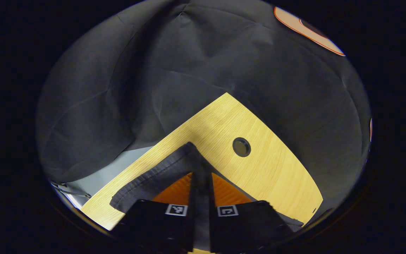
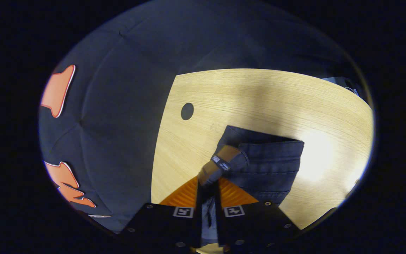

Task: Grasp the waist and the cuffs of the jeans and fold them to make the two legs overlap; first hold the waist and fold one-third of the jeans toward the cuffs, then hold the cuffs and fold the remaining one-third in the same direction to finish folding.

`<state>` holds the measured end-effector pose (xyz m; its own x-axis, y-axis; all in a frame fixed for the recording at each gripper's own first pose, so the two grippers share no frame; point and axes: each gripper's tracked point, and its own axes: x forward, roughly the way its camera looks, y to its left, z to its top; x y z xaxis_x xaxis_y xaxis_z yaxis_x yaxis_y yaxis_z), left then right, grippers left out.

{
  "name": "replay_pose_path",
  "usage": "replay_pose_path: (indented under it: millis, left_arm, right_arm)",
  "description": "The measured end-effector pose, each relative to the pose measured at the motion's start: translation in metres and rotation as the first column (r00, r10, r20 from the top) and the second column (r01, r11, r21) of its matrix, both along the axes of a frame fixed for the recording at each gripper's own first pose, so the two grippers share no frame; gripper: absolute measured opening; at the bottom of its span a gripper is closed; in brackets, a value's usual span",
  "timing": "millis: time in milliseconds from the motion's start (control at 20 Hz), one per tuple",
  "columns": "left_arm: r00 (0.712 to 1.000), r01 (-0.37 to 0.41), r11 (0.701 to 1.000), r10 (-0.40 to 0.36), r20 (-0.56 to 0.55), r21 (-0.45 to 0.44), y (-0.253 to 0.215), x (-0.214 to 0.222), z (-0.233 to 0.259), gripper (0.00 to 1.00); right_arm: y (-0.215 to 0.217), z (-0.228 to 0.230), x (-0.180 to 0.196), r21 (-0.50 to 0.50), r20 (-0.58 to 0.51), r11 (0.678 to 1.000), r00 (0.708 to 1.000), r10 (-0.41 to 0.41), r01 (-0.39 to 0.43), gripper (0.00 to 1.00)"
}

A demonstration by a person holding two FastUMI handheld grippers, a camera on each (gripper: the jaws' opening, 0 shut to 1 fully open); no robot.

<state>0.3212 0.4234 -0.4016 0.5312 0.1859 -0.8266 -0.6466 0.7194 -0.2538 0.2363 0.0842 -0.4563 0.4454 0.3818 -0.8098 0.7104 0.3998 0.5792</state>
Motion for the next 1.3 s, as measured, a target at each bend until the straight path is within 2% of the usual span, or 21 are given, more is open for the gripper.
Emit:
replay_pose_path:
  millis: [50, 100, 150, 200, 250, 350, 400, 450, 500, 650, 900, 1100, 1300]
  left_arm:
    - [0.999, 0.001, 1.000, -0.001, 0.041, 0.010, 0.000, 0.008, 0.005, 0.16]
    - [0.996, 0.004, 1.000, -0.004, 0.085, 0.010, -0.003, 0.013, 0.018, 0.36]
    - [0.995, 0.018, 1.000, -0.020, 0.099, 0.020, -0.003, 0.015, 0.028, 0.56]
    - [0.993, 0.045, 0.998, -0.050, 0.106, 0.043, -0.005, 0.014, 0.036, 0.77]
    - [0.992, 0.073, 0.994, -0.081, 0.098, 0.079, -0.007, 0.008, 0.039, 0.97]
    - [0.976, 0.154, 0.970, -0.180, 0.126, 0.189, -0.018, 0.006, 0.060, 0.96]
    - [0.967, 0.181, 0.956, -0.216, 0.137, 0.231, -0.025, 0.004, 0.068, 0.97]
    - [0.954, 0.205, 0.941, -0.253, 0.158, 0.269, -0.034, 0.003, 0.081, 1.00]
    - [0.943, 0.222, 0.928, -0.283, 0.177, 0.301, -0.043, 0.002, 0.095, 0.97]
    - [0.897, 0.251, 0.889, -0.362, 0.253, 0.384, -0.064, -0.014, 0.134, 0.97]
    - [0.825, 0.239, 0.826, -0.450, 0.341, 0.511, -0.093, -0.053, 0.209, 0.96]
    - [0.772, 0.228, 0.802, -0.495, 0.399, 0.552, -0.117, -0.089, 0.252, 0.96]
    - [0.719, 0.181, 0.772, -0.527, 0.453, 0.610, -0.139, -0.128, 0.290, 0.96]
  right_arm:
    - [-0.001, 0.006, 0.007, 0.005, 0.036, 1.000, 0.999, -0.012, 0.012, 0.18]
    - [-0.006, 0.015, 0.008, -0.004, 0.064, 1.000, 0.998, -0.018, 0.019, 0.45]
    - [-0.014, 0.017, 0.007, -0.024, 0.078, 1.000, 0.997, -0.016, 0.018, 0.41]
    - [-0.021, 0.018, 0.004, -0.053, 0.090, 0.999, 0.996, -0.007, 0.012, 0.64]
    - [-0.028, 0.017, -0.001, -0.083, 0.088, 0.997, 0.996, 0.002, 0.005, 0.69]
    - [-0.042, 0.004, -0.020, -0.170, 0.055, 0.985, 0.997, 0.048, -0.038, 0.83]
    - [-0.047, -0.003, -0.030, -0.206, 0.034, 0.976, 0.997, 0.076, -0.067, 0.86]
    - [-0.051, -0.010, -0.042, -0.237, 0.010, 0.967, 0.995, 0.098, -0.093, 0.88]
    - [-0.054, -0.017, -0.052, -0.254, -0.013, 0.960, 0.993, 0.117, -0.117, 0.88]
    - [-0.049, -0.032, -0.075, -0.253, -0.052, 0.956, 0.989, 0.141, -0.150, 0.90]
    - [-0.051, -0.057, -0.095, -0.278, -0.094, 0.941, 0.980, 0.176, -0.196, 0.91]
    - [-0.050, -0.071, -0.091, -0.307, -0.093, 0.927, 0.976, 0.196, -0.216, 0.90]
    - [-0.043, -0.087, -0.092, -0.312, -0.096, 0.919, 0.970, 0.223, -0.242, 0.91]
